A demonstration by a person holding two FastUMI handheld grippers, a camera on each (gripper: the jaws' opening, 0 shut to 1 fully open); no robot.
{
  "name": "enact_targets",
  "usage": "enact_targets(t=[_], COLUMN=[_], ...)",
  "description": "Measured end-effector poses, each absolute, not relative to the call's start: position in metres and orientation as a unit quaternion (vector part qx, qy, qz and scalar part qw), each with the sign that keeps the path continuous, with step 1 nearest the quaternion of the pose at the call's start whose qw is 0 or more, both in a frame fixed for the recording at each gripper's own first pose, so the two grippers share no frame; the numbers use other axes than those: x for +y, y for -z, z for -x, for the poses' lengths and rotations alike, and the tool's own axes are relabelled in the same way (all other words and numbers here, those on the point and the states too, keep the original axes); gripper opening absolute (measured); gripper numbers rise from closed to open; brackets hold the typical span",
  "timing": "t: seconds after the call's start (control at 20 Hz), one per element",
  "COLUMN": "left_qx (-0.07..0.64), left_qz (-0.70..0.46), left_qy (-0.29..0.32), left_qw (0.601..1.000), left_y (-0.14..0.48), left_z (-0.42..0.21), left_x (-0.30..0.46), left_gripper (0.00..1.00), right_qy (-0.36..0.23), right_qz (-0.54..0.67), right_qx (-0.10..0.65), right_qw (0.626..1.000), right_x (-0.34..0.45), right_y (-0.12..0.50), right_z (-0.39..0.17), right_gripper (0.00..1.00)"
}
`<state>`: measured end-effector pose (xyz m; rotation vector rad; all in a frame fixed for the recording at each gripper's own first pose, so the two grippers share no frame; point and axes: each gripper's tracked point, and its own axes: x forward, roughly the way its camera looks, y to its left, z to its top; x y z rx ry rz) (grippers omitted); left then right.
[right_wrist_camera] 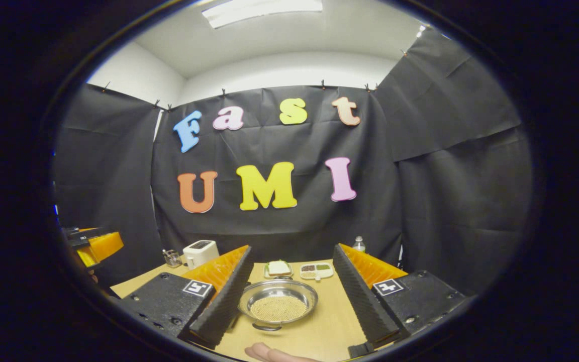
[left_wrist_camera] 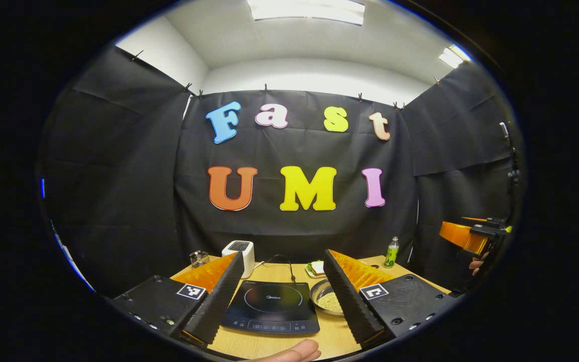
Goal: First push the handle of the pot to place it horizontally, then grasp the pot with both hands and set it on the induction cooktop.
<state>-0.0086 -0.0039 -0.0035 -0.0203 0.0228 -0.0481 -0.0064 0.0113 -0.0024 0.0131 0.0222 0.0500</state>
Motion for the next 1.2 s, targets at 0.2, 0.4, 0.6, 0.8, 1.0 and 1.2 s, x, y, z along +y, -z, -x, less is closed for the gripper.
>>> enact_targets(t=[0.2,0.4,0.6,0.8,1.0,1.2], left_qx=[0.009,0.011,0.009,0.006,0.007,0.003], left_qz=[0.009,0.017,0.015,0.019,0.006,0.007], left_qy=[0.022,0.018,0.003,0.003,0.006,0.004], left_qw=[1.0,1.0,1.0,1.0,1.0,1.0], left_y=[0.002,0.006,0.006,0.008,0.015,0.014], left_z=[0.008,0.008,0.008,0.011,0.015,0.023], left_x=[-0.001,0.004,0.015,0.017,0.019,0.023], left_gripper=[0.95,0.95,0.95,0.95,0.95,0.95], right_qy=[-0.03,-0.034,-0.041,-0.07,-0.112,-0.139], right_qz=[0.001,-0.003,-0.006,0.007,0.023,0.016], right_qx=[0.005,0.02,0.059,0.121,0.155,0.194], right_qw=[1.0,0.999,0.997,0.99,0.981,0.971], right_x=[0.015,0.018,0.026,0.045,0.067,0.09], right_y=[0.0,0.012,0.033,0.067,0.097,0.128], right_z=[0.001,-0.009,-0.025,-0.044,-0.062,-0.076], right_gripper=[1.0,0.97,0.9,0.71,0.52,0.27])
